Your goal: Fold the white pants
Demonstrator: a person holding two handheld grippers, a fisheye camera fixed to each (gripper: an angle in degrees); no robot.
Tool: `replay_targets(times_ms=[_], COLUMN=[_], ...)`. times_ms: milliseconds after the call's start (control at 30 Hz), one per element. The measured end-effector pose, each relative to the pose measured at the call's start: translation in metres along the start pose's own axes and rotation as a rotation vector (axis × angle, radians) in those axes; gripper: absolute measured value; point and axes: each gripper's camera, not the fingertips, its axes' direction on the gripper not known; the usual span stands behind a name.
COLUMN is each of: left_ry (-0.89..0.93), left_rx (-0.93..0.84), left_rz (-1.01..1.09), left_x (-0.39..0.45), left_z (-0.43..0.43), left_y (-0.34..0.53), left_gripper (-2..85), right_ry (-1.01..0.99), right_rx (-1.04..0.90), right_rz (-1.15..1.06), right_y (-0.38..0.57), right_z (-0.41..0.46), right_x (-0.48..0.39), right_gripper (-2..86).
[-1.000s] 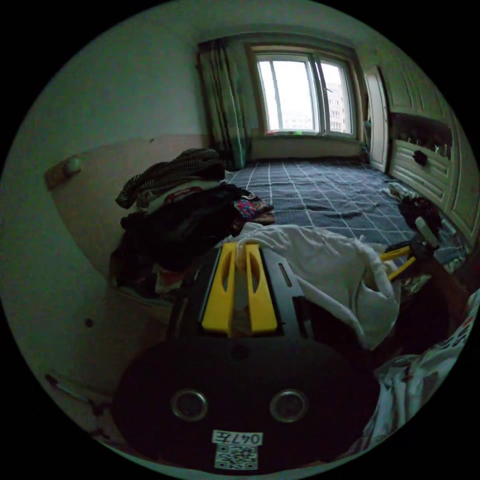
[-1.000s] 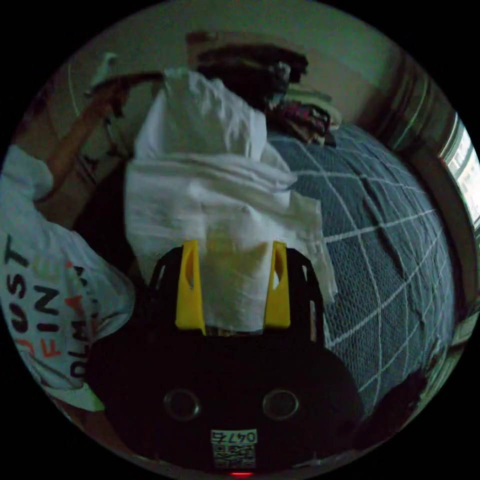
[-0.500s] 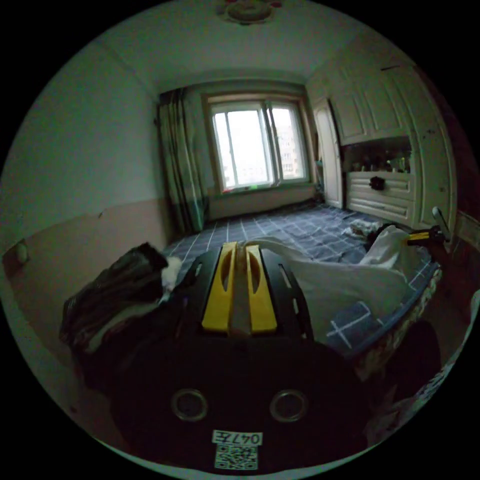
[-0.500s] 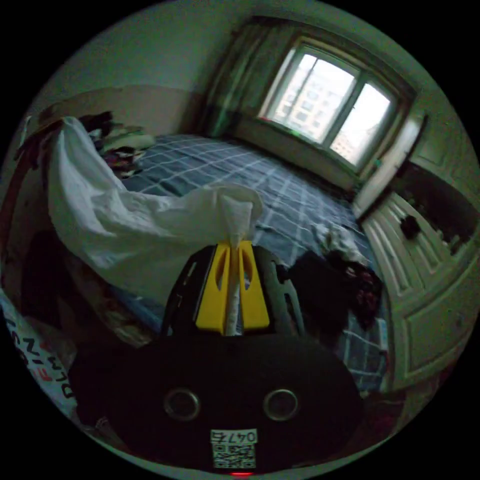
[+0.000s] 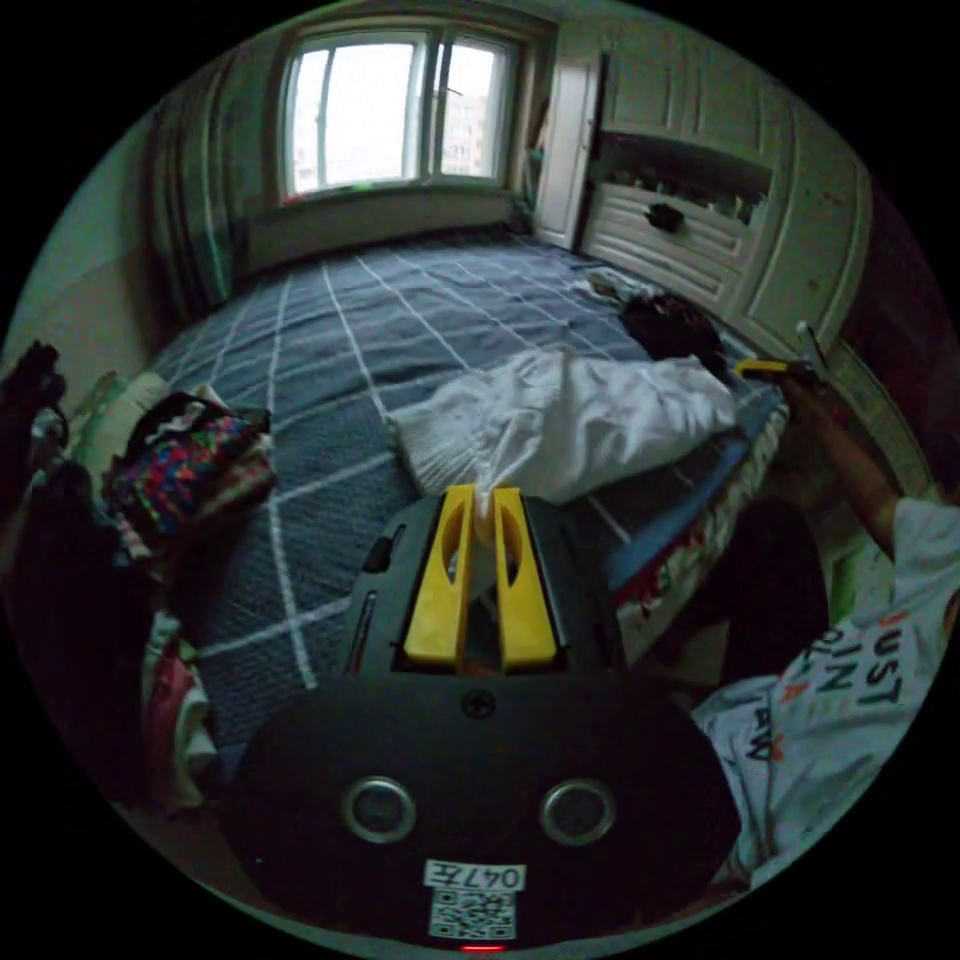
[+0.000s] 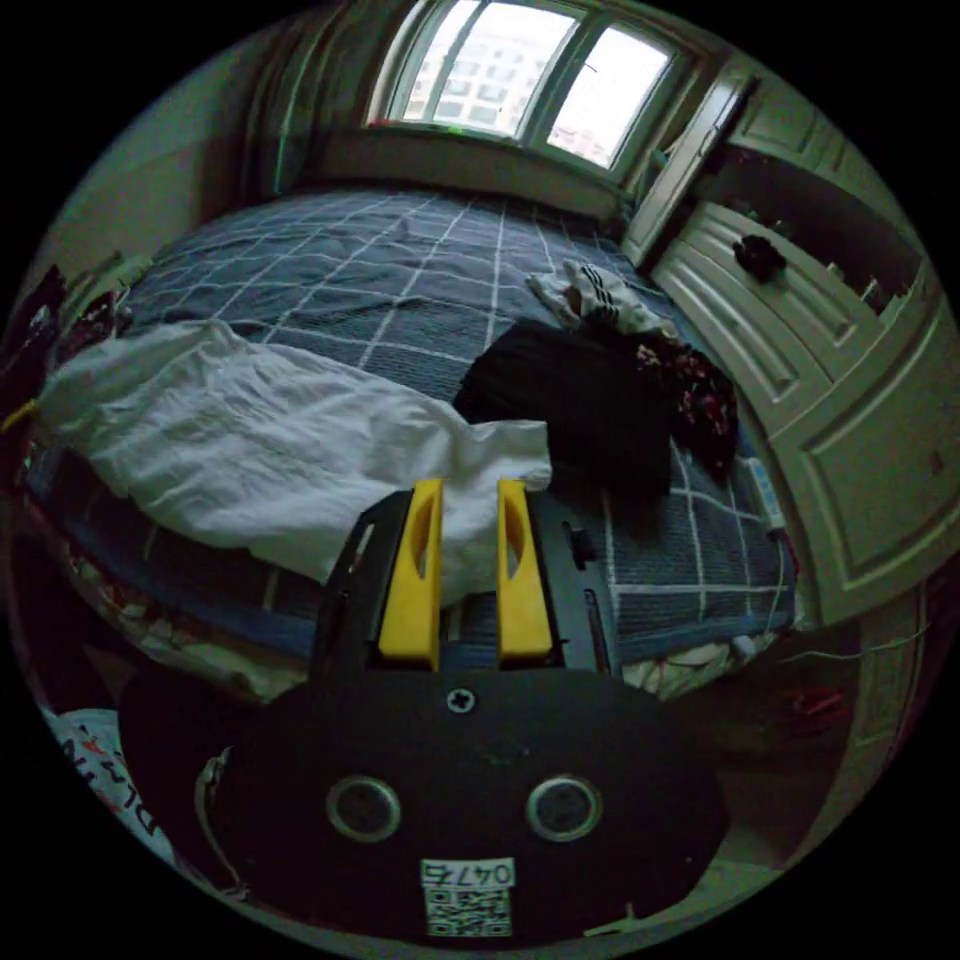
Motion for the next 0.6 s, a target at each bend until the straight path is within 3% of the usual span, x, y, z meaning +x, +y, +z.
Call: replay_targets(times_ms=[200,267,467,600], left_ry=[0.181,0.221,0.133,0.129], left_rx=[-0.028,-0.089,-0.248,-0.248], left_rz=[0.190,0.345,0.537,0.513], left_x=[0.062,0.090,0.139,0.153], left_z=[0.018,0.020,0.029,0.027], left_y=[0.028,0.033,0.037,0.038], left_gripper=[1.8,2.1,4.0,5.7], right_ry=[-0.249,-0.309,-0.364,-0.330], right_rx=[0.168,0.194,0.250,0.266], right_rz=[-0.161,-0.254,-0.607,-0.780], right_y=[-0.008,-0.019,-0.046,-0.058], right_z=[-0.017,-0.023,-0.035,-0.024], right_x=[-0.061,-0.094,-0.218,-0.282], right_gripper=[9.1,10.9,13.7,12.2])
